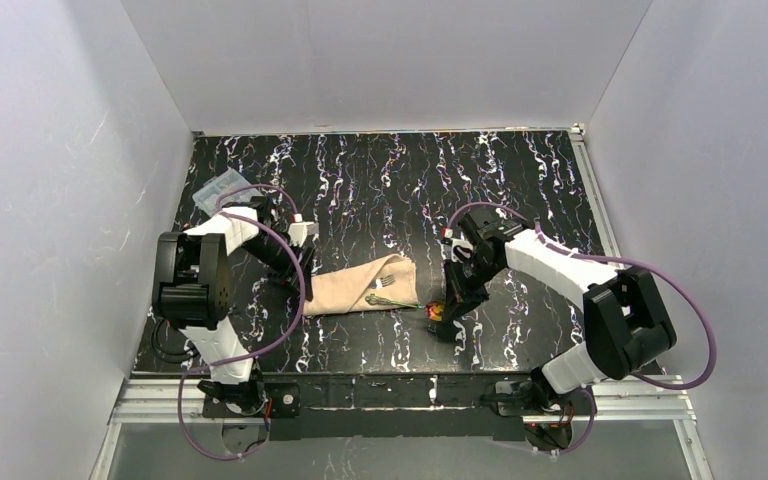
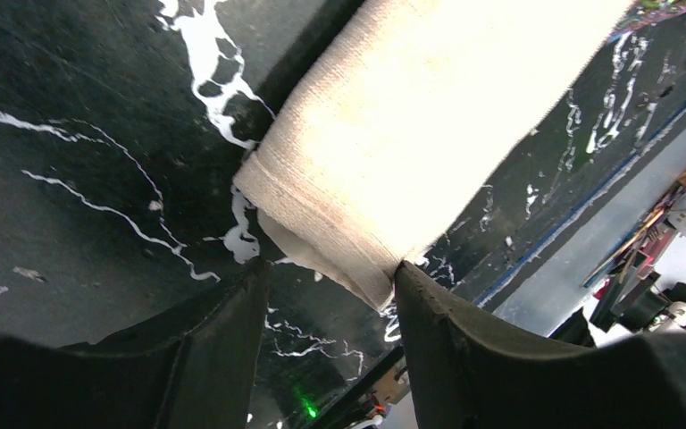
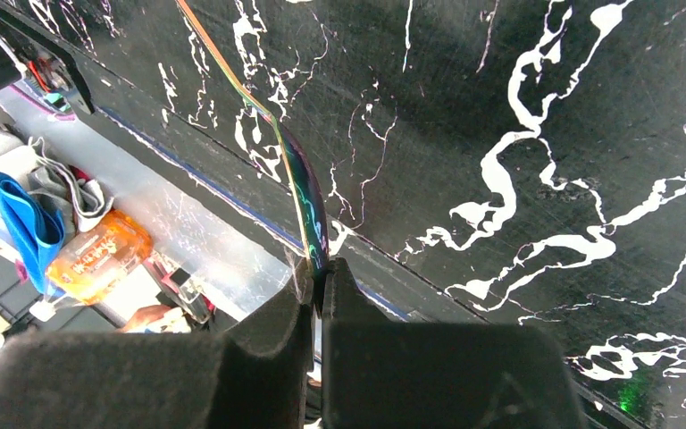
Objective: Fold the napkin into a case and place the utensils inside
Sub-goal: Insert the spoon into the folded napkin.
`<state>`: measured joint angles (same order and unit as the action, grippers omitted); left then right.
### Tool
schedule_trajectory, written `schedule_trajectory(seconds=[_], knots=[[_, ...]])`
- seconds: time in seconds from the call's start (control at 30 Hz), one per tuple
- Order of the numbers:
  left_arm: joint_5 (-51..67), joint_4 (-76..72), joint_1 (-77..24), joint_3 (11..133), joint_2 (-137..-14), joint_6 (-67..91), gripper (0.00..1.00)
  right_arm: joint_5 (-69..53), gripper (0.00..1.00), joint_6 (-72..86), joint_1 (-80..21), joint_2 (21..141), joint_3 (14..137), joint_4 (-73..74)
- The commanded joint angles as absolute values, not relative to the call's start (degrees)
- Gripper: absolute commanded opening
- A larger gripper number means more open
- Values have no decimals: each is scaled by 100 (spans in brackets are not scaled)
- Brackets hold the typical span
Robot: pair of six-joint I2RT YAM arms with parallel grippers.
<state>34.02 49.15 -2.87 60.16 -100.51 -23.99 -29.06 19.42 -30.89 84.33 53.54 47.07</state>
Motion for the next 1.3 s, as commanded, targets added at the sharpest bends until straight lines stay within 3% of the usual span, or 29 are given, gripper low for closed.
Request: schedule_trajectory(seconds=[0.0, 0.6, 1.27], knots=[[3172, 4720, -308, 5961, -10229, -2439, 51, -3112, 1, 1860, -3130, 8527, 5538, 4596], [3166, 4641, -501, 5883, -10299, -2446, 37, -3293, 1, 1897, -3344, 9053, 5914, 4369], [3159, 4670, -571, 5949, -10423, -2410, 31, -3489, 1, 1918, -3851, 10094, 6819, 4107]])
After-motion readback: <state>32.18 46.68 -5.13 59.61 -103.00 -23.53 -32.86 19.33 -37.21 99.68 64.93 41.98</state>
